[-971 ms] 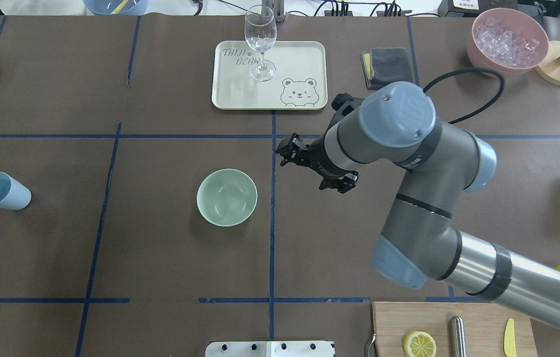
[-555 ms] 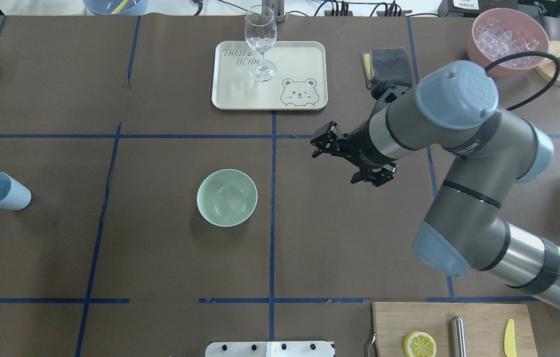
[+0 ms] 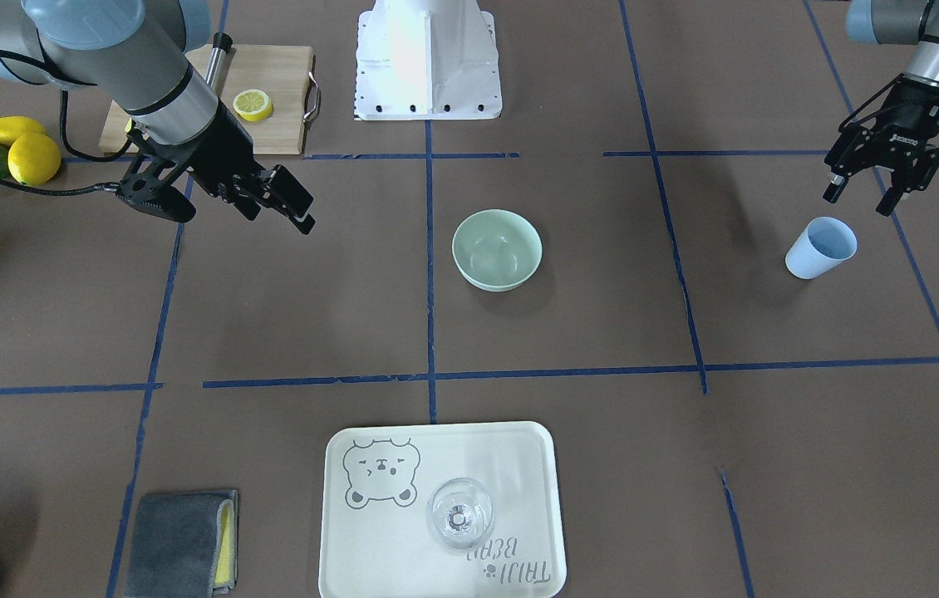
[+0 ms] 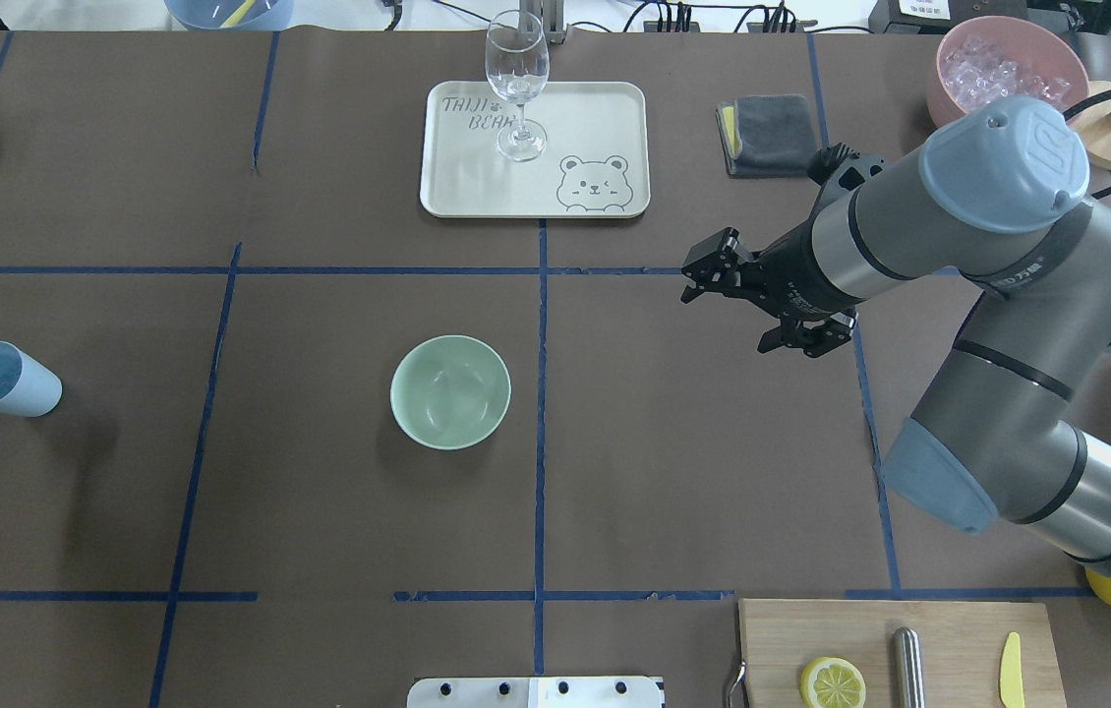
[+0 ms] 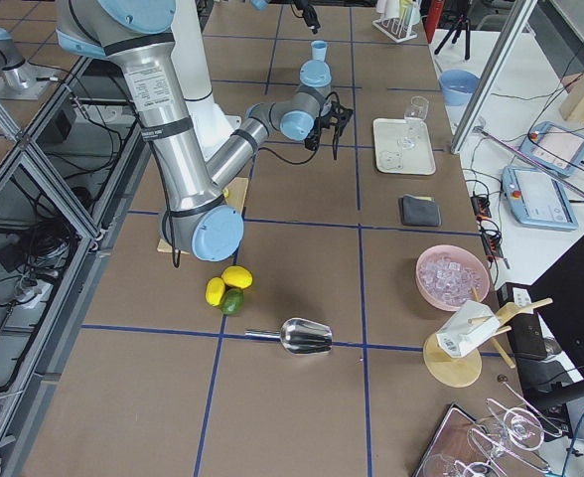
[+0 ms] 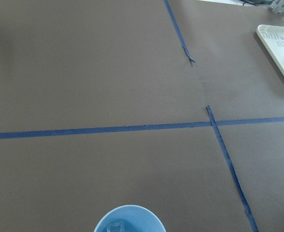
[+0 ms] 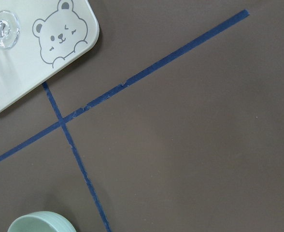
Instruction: Pour ice into bowl
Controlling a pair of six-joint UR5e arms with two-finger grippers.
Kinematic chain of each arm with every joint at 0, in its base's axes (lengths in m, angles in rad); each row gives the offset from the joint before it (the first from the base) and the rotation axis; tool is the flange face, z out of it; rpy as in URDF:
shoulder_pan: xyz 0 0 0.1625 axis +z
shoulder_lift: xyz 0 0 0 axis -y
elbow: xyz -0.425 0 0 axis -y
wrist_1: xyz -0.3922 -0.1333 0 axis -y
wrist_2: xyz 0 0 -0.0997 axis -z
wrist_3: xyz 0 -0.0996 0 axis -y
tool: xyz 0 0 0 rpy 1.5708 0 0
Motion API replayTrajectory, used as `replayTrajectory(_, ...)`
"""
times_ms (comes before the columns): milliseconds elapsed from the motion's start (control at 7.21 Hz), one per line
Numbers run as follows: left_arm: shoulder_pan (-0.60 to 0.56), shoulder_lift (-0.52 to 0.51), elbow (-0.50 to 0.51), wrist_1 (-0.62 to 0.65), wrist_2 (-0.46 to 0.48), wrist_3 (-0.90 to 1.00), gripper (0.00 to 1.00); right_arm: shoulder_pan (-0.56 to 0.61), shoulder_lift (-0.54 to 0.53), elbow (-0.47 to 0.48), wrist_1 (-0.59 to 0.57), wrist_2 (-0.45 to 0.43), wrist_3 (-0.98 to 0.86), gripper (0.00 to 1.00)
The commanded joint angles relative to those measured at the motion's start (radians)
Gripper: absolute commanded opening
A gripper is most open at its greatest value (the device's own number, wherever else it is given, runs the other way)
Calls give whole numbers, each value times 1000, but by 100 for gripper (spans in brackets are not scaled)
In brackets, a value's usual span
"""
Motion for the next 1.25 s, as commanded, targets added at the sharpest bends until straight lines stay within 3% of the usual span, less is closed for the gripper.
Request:
replayTrajectory(0,387,99,-1,-19,484,-204,100,-1,-2,0,0,-4,0,100)
replayTrajectory(278,463,127,1,-16,586,-257,100,-1,-3,0,0,-5,0,100)
replayTrajectory(416,539,124,13,42,685,-329,100,-1,-5,6,0,-4,0,100)
replayTrajectory(694,604,65,31,183,872,-346,100,1,-2,6,0,-5,0,100)
replayTrajectory(971,604,-65,157,180,1069,-345,100,2,0,15,-1,-4,0,100)
replayTrajectory(1110,604,-84,180,180,1085,-334,100,1,-3,21,-2,-5,1,100)
